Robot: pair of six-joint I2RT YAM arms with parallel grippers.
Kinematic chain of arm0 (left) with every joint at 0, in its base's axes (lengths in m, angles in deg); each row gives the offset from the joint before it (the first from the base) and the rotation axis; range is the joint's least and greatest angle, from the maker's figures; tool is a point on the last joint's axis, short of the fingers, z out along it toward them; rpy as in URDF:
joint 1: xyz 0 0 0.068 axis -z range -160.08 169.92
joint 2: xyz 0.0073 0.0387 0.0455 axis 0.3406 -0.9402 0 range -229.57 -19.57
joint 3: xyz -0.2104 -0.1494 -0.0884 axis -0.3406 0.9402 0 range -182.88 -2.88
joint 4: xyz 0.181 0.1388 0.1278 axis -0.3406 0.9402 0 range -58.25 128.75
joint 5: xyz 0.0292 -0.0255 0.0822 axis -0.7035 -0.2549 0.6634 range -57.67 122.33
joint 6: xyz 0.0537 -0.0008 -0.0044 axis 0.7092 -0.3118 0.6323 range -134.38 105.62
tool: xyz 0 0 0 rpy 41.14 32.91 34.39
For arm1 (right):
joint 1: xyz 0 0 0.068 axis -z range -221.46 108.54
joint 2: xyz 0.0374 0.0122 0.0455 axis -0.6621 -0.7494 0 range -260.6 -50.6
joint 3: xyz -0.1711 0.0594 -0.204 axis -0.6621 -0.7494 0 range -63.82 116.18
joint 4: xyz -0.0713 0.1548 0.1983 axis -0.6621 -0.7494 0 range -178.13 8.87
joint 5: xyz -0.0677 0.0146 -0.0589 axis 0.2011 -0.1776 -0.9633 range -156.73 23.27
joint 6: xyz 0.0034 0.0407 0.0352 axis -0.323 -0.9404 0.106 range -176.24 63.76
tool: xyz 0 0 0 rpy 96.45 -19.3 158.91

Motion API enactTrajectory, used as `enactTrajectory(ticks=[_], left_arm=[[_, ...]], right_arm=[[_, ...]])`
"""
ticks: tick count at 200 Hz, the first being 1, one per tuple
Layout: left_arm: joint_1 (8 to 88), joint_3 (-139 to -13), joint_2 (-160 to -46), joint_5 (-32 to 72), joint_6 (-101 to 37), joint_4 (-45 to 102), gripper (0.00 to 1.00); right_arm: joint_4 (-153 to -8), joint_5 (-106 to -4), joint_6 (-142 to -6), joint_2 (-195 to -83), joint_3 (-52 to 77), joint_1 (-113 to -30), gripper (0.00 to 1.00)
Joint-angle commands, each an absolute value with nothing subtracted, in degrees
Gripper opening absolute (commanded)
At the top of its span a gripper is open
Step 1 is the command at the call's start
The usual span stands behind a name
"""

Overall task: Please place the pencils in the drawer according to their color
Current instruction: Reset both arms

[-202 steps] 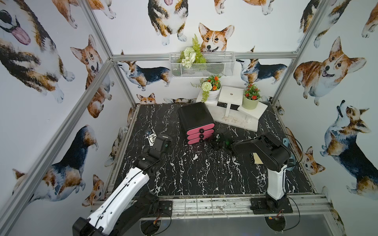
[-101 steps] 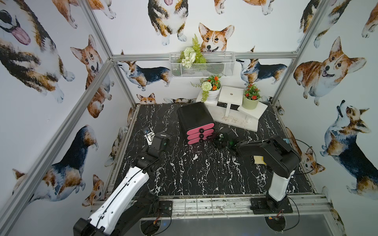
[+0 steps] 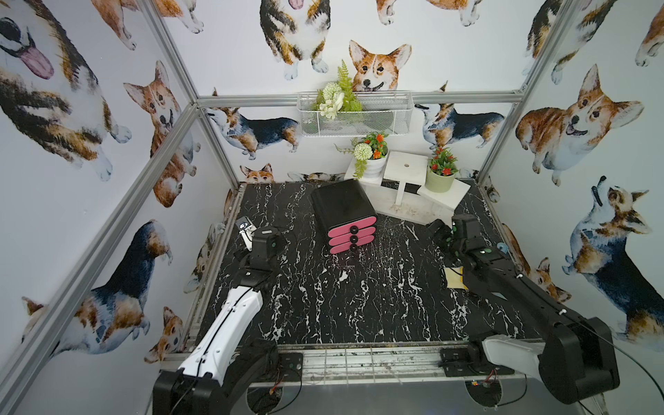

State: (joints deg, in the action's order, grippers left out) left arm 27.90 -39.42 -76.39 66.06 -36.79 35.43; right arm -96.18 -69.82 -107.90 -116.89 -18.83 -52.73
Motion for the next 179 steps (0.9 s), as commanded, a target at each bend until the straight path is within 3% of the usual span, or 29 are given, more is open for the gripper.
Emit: enactTrajectory(ticks=[1,43,86,120,162,179], left_arm=[[25.18,-35.17,-75.9,62.6,-28.09,23.25,1.0],[19.86,-26.42,-79.36,54.72,-23.9,7.48,1.0],[17.79,-23.11,-87.72,52.27,-22.11,-4.02,1.0],[16.07,-20.46,-95.64,48.2,-21.82,-15.53,1.0],[15.55,-18.33,-110.82,43.05,-18.92,-35.74,1.0],[14.96,-21.43,-108.53,39.51,-19.34,-25.75,1.0]], right_arm=[[-106.58,-74.23,-97.96,-115.39,-16.95,-47.07,0.99],[-95.13,-86.65,-84.07,-110.68,-21.88,-45.77,1.0],[-78.0,-91.71,-70.55,-104.45,-33.77,-45.73,0.99],[-64.38,-92.02,-66.79,-102.0,-43.12,-45.62,1.0],[-51.41,-85.63,-66.58,-108.15,-47.84,-43.44,1.0],[-46.81,-82.93,-66.42,-110.45,-49.25,-42.98,1.0]])
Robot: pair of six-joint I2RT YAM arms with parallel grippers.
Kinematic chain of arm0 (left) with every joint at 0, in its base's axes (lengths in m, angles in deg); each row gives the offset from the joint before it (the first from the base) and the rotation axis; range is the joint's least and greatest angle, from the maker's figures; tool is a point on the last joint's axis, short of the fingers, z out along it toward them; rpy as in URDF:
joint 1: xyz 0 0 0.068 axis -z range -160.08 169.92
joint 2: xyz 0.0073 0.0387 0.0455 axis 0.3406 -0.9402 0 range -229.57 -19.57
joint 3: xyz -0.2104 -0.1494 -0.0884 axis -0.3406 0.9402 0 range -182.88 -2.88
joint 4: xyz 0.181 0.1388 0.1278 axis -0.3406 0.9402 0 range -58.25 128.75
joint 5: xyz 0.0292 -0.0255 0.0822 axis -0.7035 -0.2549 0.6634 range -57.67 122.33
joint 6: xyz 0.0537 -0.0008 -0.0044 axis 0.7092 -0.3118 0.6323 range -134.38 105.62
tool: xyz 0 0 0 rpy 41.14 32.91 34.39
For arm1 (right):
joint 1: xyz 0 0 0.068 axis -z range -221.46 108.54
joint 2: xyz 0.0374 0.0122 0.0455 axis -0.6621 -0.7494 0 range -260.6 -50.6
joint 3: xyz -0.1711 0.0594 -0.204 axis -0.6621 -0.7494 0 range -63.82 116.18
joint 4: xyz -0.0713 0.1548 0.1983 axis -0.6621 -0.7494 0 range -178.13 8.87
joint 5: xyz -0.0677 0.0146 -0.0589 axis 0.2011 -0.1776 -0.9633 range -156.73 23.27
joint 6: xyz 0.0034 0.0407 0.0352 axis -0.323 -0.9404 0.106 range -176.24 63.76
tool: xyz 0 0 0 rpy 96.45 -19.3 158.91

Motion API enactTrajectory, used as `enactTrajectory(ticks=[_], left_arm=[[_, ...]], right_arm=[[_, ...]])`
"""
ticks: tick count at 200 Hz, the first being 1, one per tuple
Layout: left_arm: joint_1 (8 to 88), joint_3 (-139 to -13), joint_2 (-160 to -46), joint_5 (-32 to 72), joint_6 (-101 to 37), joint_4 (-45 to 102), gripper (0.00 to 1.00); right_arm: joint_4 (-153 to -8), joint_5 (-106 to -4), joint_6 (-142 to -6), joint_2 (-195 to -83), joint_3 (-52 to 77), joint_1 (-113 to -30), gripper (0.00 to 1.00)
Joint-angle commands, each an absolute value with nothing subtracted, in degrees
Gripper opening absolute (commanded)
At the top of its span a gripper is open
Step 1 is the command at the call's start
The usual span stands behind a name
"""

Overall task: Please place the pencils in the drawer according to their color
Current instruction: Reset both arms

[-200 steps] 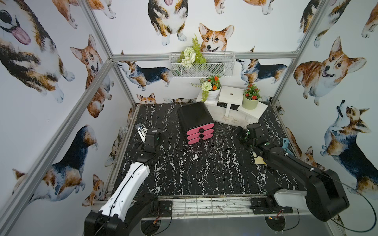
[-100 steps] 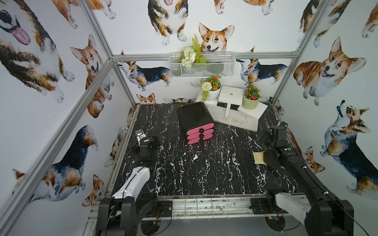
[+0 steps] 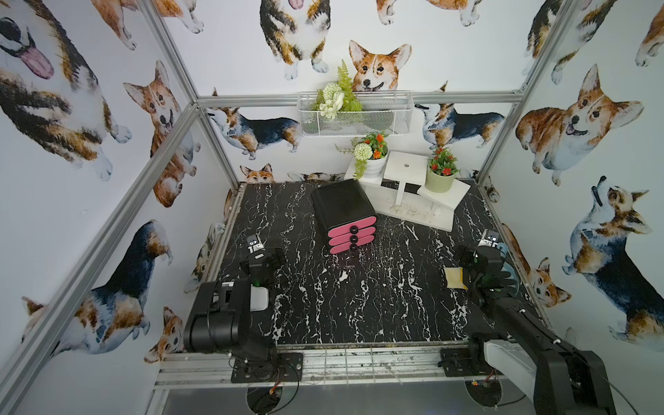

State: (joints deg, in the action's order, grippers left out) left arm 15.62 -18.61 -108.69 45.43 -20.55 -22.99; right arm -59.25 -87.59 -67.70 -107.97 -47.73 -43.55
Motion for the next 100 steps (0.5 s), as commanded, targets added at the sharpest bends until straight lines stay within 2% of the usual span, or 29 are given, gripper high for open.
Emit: enactTrajectory(ticks=[1,15,61,87,92,100], left_arm=[[14.93,-21.65,-108.79,39.39,-19.23,-25.91,1.0],[15.1,-24.9,-108.8,38.2,-18.59,-19.47,1.0],[15.61,-24.07,-109.47,39.0,-17.91,-22.41,1.0],[15.82,-24.25,-109.31,39.27,-17.81,-21.79,1.0],[15.93,-24.36,-109.38,39.4,-17.66,-21.84,1.0],[16.24,-24.49,-109.39,39.74,-17.42,-21.56,1.0]], right_arm=[[-46.48,-82.79,-66.34,-110.54,-49.29,-42.92,1.0],[-43.18,-79.98,-65.43,-112.85,-50.01,-42.44,1.0],[-30.77,-72.95,-62.66,-124.0,-51.3,-40.88,1.0],[-21.48,-66.77,-60.47,-135.21,-49.99,-40.79,1.0],[-23.83,-66.45,-60.46,-135.17,-48.87,-40.8,1.0],[-35.19,-67.01,-60.26,-132.35,-45.42,-40.78,1.0]])
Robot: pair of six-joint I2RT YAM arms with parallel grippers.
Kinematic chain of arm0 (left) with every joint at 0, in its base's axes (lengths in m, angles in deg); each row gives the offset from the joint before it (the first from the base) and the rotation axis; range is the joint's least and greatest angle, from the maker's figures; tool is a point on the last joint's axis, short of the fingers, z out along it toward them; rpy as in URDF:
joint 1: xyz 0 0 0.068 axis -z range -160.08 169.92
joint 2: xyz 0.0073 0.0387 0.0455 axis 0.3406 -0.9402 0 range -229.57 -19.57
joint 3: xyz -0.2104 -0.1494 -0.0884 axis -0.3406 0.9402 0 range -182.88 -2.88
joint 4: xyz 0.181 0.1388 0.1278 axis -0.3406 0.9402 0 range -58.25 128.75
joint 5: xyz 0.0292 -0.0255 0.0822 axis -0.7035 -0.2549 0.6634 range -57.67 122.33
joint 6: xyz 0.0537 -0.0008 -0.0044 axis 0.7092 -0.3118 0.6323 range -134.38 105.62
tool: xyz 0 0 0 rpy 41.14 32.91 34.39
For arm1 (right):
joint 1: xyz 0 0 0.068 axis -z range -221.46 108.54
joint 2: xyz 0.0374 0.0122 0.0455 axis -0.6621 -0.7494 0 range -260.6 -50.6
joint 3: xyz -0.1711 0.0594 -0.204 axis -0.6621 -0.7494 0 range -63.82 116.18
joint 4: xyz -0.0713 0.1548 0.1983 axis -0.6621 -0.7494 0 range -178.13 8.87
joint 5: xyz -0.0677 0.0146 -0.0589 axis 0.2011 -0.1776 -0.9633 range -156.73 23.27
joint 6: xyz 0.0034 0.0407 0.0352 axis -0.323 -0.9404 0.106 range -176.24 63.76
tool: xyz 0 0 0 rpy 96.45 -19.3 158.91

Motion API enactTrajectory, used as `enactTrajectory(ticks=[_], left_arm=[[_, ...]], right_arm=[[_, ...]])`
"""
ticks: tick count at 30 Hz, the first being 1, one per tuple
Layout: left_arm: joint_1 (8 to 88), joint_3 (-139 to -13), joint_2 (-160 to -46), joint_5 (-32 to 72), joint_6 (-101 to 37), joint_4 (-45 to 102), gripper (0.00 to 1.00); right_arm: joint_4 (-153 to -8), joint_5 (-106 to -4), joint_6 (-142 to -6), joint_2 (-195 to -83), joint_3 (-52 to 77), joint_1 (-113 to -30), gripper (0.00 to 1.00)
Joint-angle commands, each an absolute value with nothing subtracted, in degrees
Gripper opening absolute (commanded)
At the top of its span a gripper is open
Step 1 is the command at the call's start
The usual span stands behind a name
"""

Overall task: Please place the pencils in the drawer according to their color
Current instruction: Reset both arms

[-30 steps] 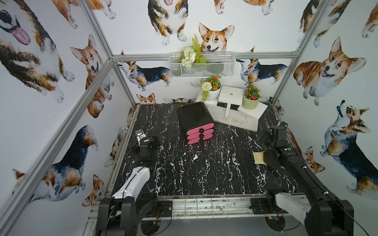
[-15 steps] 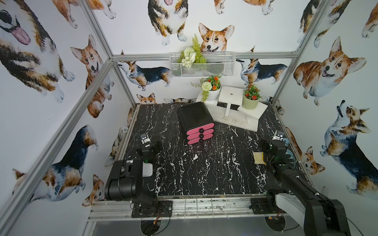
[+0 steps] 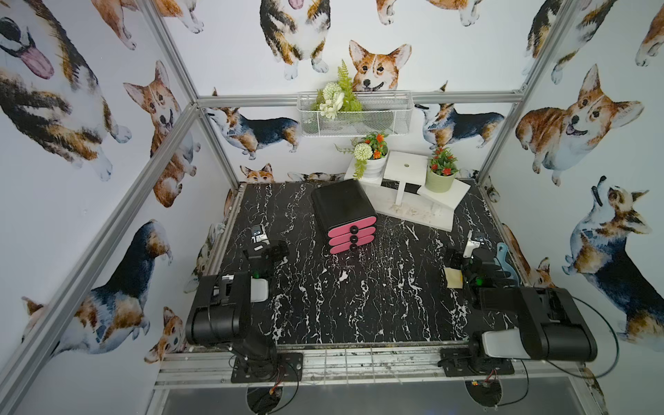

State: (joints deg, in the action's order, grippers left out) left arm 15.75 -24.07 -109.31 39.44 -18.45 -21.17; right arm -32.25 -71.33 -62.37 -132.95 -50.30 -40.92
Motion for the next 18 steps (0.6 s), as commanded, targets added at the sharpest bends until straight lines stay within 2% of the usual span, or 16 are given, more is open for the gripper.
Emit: enactTrajectory(ticks=[1,4,6,8,18], left_arm=[[16.24,-24.5,-109.39,39.77,-17.39,-21.49,1.0],[16.39,-24.68,-109.39,39.93,-17.19,-21.28,1.0],[16.4,-24.69,-109.42,39.93,-17.2,-21.33,1.0],[16.4,-24.77,-109.48,39.87,-17.12,-21.14,1.0],[16.42,-24.86,-109.48,39.97,-17.12,-20.98,1.0]], right_arm=[[-36.72,-67.22,-60.36,-132.13,-44.91,-40.81,1.0],[-32.24,-67.42,-60.55,-134.3,-45.41,-40.83,1.0],[-36.49,-68.71,-60.99,-132.8,-44.58,-40.8,1.0],[-32.97,-68.73,-60.98,-134.06,-45.18,-40.76,1.0],[-34.69,-68.75,-61.25,-133.49,-44.75,-40.8,1.0]])
